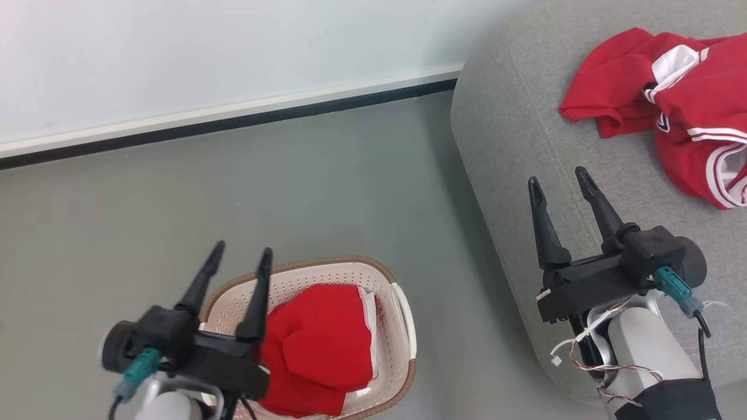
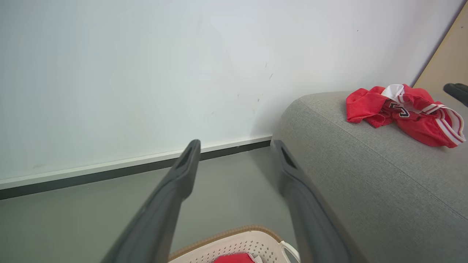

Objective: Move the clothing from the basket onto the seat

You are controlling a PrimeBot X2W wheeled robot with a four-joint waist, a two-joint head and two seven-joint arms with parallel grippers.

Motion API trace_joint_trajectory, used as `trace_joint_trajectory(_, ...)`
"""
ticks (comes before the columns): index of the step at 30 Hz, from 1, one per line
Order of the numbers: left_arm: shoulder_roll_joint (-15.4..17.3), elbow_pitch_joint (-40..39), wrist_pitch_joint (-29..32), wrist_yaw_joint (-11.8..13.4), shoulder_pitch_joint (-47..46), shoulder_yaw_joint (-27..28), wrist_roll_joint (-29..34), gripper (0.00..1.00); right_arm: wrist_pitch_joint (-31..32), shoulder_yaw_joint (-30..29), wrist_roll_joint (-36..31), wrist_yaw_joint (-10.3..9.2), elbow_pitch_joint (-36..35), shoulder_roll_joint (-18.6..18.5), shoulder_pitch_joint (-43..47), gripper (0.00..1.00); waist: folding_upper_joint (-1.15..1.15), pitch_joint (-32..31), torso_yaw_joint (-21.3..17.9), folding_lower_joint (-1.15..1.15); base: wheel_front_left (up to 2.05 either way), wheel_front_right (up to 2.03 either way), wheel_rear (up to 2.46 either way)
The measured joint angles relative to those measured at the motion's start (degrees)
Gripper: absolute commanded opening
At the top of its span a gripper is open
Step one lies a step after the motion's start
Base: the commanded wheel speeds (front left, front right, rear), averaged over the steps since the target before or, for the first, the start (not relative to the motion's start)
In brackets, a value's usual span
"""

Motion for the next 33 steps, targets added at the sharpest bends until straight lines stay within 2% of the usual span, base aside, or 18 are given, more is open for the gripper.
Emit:
trace_joint_trajectory(8, 2.1, -1.4, 0.0, 2.3, 1.2, 5.5, -0.4, 1.0, 0.0, 0.5, 0.0, 0.19, -0.1, 0.4, 1.4, 1.0, 0.0, -1.3, -0.5, 0.01, 0.0, 0.0, 0.0)
trace_joint_trajectory(19, 2.1, -3.7, -0.2, 5.0, 5.5, 9.3, -0.4, 1.0, 0.0, 0.9, 0.1, 0.43, -0.1, 0.6, 4.8, 1.0, 0.0, -4.1, -0.9, 0.01, 0.0, 0.0, 0.0)
trace_joint_trajectory(33, 2.0, -6.2, -0.2, 6.6, 13.0, 14.9, -0.4, 1.0, 0.0, 2.2, 0.5, 0.94, -0.7, 0.8, 9.3, 1.0, 0.0, -8.3, -0.6, 0.0, 0.0, 0.0, 0.0)
